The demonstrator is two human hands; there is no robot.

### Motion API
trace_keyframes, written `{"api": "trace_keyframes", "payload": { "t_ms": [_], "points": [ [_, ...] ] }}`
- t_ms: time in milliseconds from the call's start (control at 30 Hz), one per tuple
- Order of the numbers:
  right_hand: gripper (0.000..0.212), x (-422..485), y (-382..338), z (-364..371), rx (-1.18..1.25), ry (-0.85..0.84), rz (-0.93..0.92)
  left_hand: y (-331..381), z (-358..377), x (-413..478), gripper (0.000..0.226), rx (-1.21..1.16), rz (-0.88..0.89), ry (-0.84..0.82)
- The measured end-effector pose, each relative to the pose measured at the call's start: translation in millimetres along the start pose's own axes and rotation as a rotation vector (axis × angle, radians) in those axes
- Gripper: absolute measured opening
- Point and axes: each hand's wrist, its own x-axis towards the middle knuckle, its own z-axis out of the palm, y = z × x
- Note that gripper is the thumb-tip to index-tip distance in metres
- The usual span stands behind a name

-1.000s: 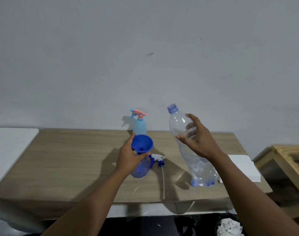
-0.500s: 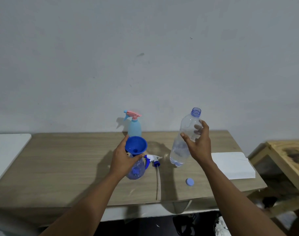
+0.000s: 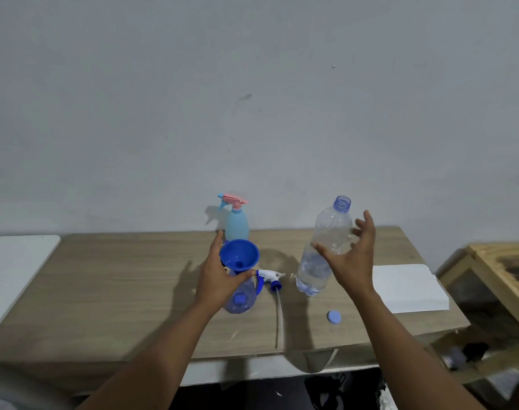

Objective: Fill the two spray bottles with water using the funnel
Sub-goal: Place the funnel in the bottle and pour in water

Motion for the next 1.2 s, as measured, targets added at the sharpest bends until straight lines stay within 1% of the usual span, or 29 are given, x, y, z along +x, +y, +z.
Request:
{"api": "trace_keyframes", "payload": {
  "t_ms": [67, 100, 133, 167, 200, 267, 333, 400, 500, 567, 700, 833, 967, 1067, 1133, 1200],
  "points": [
    [0.083, -13, -10, 4, -0.004, 0.173, -0.151, -1, 0, 0, 0.120, -0.011, -0.011, -0.001],
    [0.067, -21, -16, 10, 0.007, 0.187, -0.221, -1, 0, 0, 0.121, -0.014, -0.013, 0.000],
    [0.055, -29, -22, 17, 0.020, 0.138, -0.277, -1, 0, 0, 0.120, -0.017, -0.015, 0.000],
    [0.048, -37, -28, 25, 0.028, 0.048, -0.314, 0, 0, -1, 0.118, -0.020, -0.019, -0.001],
    [0.045, -44, -33, 34, 0.032, -0.063, -0.331, 2, 0, -2, 0.114, -0.022, -0.024, 0.001],
    [0.053, -52, -42, 52, 0.015, -0.303, -0.307, 3, 0, -3, 0.109, -0.022, -0.033, -0.001],
    [0.073, -55, -48, 69, -0.004, -0.504, -0.228, 1, -1, -4, 0.113, -0.015, -0.052, -0.020],
    [0.093, -57, -52, 83, 0.001, -0.631, -0.146, -5, -1, -5, 0.118, -0.003, -0.095, -0.033],
    [0.117, -57, -56, 98, 0.003, -0.729, -0.061, -14, 1, -6, 0.115, -0.002, -0.185, -0.038],
    [0.120, -56, -57, 105, 0.013, -0.742, -0.047, -20, 4, -5, 0.109, -0.002, -0.215, -0.042],
    [0.111, -58, -53, 111, 0.085, -0.687, -0.049, -27, 5, 0, 0.103, 0.062, -0.166, -0.033],
    [0.104, -55, -52, 113, 0.107, -0.610, -0.066, -30, 7, 5, 0.097, 0.064, -0.131, -0.018],
    [0.104, -54, -52, 115, 0.101, -0.597, -0.046, -32, 11, 6, 0.097, -0.063, -0.260, -0.033],
    [0.105, -55, -53, 117, 0.114, -0.568, -0.034, -34, 13, 9, 0.095, -0.080, -0.276, -0.032],
    [0.106, -56, -51, 118, 0.166, -0.512, 0.019, -32, 14, 10, 0.102, -0.064, -0.280, -0.018],
    [0.105, -55, -50, 117, 0.229, -0.440, 0.092, -32, 14, 9, 0.103, -0.065, -0.252, -0.026]
  ]
}}
